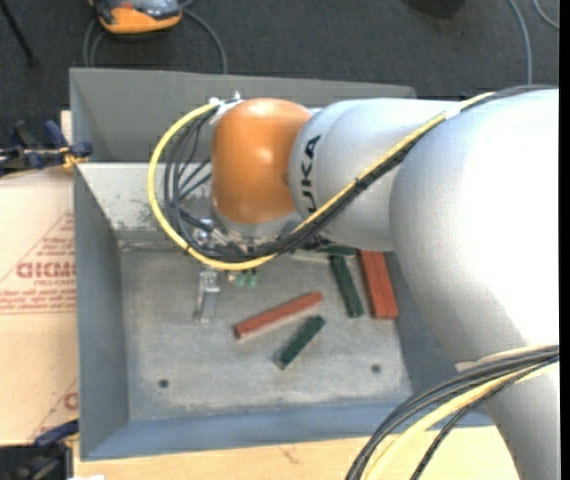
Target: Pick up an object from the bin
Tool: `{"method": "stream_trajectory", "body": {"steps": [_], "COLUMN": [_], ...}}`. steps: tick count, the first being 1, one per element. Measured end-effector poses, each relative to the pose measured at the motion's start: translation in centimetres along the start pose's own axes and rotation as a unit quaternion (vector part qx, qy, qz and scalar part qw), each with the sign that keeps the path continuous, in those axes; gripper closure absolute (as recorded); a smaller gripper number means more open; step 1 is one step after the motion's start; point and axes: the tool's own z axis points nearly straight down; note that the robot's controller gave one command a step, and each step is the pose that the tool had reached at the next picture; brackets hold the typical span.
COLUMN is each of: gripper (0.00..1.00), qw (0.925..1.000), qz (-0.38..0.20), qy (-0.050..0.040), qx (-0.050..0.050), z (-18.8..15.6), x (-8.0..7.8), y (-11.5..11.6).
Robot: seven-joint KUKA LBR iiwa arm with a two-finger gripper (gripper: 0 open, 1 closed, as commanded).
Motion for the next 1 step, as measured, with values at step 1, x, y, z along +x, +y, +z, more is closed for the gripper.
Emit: {"method": "stream_trajectory", "body": {"steps": [1], "gripper": [0.0], "qw": [0.9999], "qz": [-0.017], "qy": [-0.0005], "qx": [0.001], "z": [-1.54], "x": [-2.36], "y": [-6.63]}}
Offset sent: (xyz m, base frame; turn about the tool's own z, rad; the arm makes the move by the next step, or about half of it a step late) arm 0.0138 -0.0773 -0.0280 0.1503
